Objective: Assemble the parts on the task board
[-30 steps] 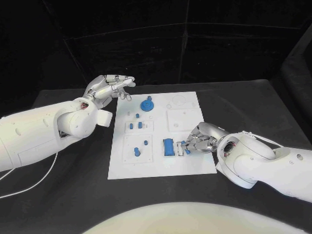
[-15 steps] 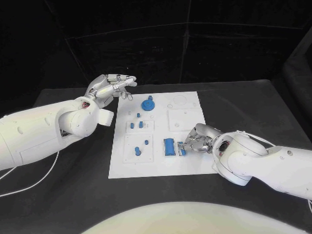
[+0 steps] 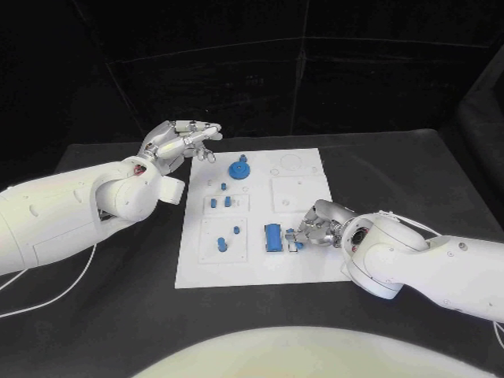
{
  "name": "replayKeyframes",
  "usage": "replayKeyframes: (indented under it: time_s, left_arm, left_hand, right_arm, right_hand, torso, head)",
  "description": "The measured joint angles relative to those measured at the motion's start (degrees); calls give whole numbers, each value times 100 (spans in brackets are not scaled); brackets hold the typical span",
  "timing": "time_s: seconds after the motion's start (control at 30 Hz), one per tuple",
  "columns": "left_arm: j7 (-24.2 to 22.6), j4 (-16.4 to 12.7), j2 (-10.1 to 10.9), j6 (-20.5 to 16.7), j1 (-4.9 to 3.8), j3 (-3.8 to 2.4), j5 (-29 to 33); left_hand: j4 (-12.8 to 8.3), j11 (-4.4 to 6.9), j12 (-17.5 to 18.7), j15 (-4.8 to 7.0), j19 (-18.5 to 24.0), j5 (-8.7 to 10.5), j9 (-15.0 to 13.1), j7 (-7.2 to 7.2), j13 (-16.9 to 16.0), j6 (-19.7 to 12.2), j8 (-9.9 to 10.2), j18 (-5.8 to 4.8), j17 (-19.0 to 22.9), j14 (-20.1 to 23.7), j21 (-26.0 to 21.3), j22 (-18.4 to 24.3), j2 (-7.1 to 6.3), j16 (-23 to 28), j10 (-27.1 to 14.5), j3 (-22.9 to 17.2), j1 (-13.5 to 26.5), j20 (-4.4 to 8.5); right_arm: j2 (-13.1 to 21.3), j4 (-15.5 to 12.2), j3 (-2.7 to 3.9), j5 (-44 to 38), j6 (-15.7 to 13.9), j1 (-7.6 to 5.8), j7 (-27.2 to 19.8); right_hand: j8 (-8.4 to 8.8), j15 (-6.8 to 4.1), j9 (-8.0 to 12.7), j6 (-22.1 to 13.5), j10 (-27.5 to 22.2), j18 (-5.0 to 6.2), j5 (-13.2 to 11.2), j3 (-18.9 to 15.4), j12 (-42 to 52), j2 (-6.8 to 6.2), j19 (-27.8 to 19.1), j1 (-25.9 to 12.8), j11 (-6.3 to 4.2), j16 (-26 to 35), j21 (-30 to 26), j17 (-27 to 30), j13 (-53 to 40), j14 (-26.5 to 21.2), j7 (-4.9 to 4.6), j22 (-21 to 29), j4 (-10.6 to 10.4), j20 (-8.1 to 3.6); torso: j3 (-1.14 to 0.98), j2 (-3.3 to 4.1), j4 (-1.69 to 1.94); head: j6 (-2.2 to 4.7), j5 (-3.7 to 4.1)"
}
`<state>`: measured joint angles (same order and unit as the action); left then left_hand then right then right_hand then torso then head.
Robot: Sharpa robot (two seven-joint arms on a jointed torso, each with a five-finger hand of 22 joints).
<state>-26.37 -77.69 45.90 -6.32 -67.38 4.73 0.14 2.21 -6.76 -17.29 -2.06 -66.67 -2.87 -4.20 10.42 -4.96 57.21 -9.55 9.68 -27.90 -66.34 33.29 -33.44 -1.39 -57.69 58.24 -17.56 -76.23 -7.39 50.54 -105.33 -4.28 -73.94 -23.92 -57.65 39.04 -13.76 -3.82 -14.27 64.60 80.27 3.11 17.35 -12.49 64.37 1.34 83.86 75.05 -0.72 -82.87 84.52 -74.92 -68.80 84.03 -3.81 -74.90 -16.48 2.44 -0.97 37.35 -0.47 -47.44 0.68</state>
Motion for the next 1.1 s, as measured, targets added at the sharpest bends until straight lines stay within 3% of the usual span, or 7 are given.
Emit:
replayKeyframes:
  time_s: [0.07, 0.2, 0.53, 0.67, 0.73, 1.0, 1.1]
  left_arm:
    - [3, 0, 0, 3, 0, 0, 0]
    - [9, 3, -1, 8, 0, 0, 0]
    - [19, 10, -5, 17, 0, 0, 0]
    - [22, 14, -6, 20, 0, 0, 0]
    - [23, 17, -8, 20, 0, 0, 0]
    - [28, 26, -19, 24, 0, 2, 0]
    - [30, 28, -23, 26, 0, 3, 0]
  left_hand:
    - [0, 0, 0, 0, 0, 0, 0, 0, 0, 0, 0, 0, 0, 0, 0, 0, 0, 0, 0, 0, 0, 0]
    - [0, 0, 0, 0, 0, 0, 0, 0, 0, 0, 0, 0, 0, 0, 0, 5, 0, 0, 0, 0, 0, 0]
    - [0, 0, 0, 0, 0, 0, 0, 0, 0, 0, 0, 0, 0, 0, 0, 5, 0, 0, 0, 0, 0, 0]
    - [0, 0, 0, 0, 0, 0, 0, 0, 0, 0, 0, 0, 0, 0, 0, 4, 0, 0, 0, 0, 0, 0]
    - [0, 0, 0, 0, 0, 0, 0, 0, 0, 0, 0, 0, 0, 0, 0, 4, 0, 0, 0, 0, 0, 0]
    - [0, 0, 0, 0, 0, 0, 0, 0, 0, 0, 0, 0, -1, 0, 0, 4, 0, 0, 0, 0, 0, 0]
    - [0, 0, 0, 0, 0, 0, 0, 0, 0, 0, 0, 0, -1, 0, 0, 3, 0, 0, 0, 0, 0, 0]
  right_arm:
    - [-6, 0, -1, -17, -1, 1, 5]
    - [-8, -15, -2, -49, -2, 2, 11]
    - [83, -135, -1, -101, -3, 3, 6]
    - [145, -209, 0, -131, -6, 2, 1]
    - [172, -243, 0, -146, -7, 2, -2]
    - [263, -304, 0, -194, -7, 2, -9]
    - [306, -304, 0, -212, 15, 2, -18]
  right_hand:
    - [0, 0, -29, 0, 1, -1, -360, -86, 8, 21, 0, -140, -1, 0, 0, 0, -15, 0, 0, 0, -6, 0]
    - [0, 1, -73, 0, 1, -1, -551, -144, -5, 65, 0, -227, -1, 0, 0, 0, -35, 0, 0, 0, -20, 0]
    - [1, 1, -166, 51, 11, 0, -545, -263, -4, 243, 0, -494, -11, 0, 0, 1, -71, 0, 51, 0, -31, 0]
    - [1, 1, -199, 51, 10, -6, -431, -293, -4, 298, 0, -596, -11, 0, 0, 1, -86, 0, 51, 0, -12, 0]
    - [1, -11, -221, 51, 10, -94, -347, -300, -4, 296, -1, -594, -11, 0, 0, 1, -91, -12, 51, 0, -5, 0]
    - [1, -41, -271, 71, 30, -93, -159, -324, -4, 391, 0, -565, -32, 0, 0, 1, -108, 1, 71, 0, 19, 0]
    - [1, -41, -302, 71, 30, -92, -151, -350, -4, 300, 0, -315, -31, 0, 0, 1, -117, 1, 71, 0, 136, 0]
  torso:
    - [0, 0, -1]
    - [-1, 0, 0]
    - [-4, 0, -4]
    - [-5, -1, -4]
    - [-5, -1, -5]
    - [-4, -3, -5]
    - [-3, -3, -5]
  head:
    - [1, 0]
    - [1, -4]
    - [4, -5]
    - [11, -1]
    - [15, 0]
    - [20, 16]
    - [27, 26]
